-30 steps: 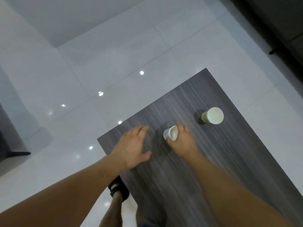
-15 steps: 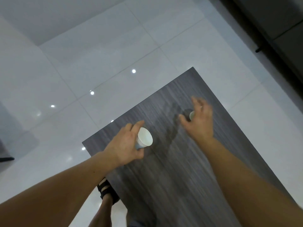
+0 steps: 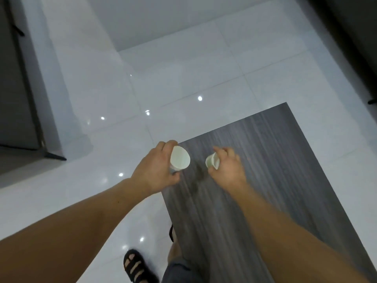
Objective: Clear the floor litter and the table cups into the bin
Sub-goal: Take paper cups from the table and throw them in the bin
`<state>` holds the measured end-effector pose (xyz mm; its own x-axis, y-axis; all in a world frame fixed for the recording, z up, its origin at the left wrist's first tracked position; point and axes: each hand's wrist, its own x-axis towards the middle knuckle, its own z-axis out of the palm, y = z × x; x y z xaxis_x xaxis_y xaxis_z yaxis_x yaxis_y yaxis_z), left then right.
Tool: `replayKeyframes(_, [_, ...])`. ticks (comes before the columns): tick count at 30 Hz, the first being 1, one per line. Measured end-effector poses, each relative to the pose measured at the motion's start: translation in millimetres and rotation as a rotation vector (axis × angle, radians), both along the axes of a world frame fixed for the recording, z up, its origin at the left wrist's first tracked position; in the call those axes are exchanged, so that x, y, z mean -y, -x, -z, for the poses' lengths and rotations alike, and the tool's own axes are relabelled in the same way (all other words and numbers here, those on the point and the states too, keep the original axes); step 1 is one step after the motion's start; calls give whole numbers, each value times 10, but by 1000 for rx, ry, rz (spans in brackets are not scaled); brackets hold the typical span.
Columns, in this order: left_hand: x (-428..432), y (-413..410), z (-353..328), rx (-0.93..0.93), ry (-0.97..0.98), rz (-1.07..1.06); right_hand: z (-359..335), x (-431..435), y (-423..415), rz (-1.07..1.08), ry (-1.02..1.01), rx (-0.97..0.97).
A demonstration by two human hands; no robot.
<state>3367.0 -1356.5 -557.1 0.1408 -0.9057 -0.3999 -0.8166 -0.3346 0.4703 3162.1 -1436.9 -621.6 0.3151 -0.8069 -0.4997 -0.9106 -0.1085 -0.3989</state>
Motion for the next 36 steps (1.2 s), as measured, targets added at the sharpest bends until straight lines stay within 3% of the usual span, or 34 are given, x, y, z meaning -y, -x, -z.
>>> replayKeyframes(9, [-1541, -764, -734, 90, 100, -290, -1120, -1234, -1288, -389, 147, 176])
replayKeyframes(21, [-4890, -1328, -1911, 212, 241, -1003, -2454, -3783, -2652, -1048, 291, 246])
replayKeyframes(28, [-6464, -838, -2274, 279, 247, -1460, -2747, -5151, -3079, -1523, 270, 300])
replayKeyframes(36, [-7382, 426, -2437, 408, 193, -1948, -2934, -6467, -2864, -2008, 235, 402])
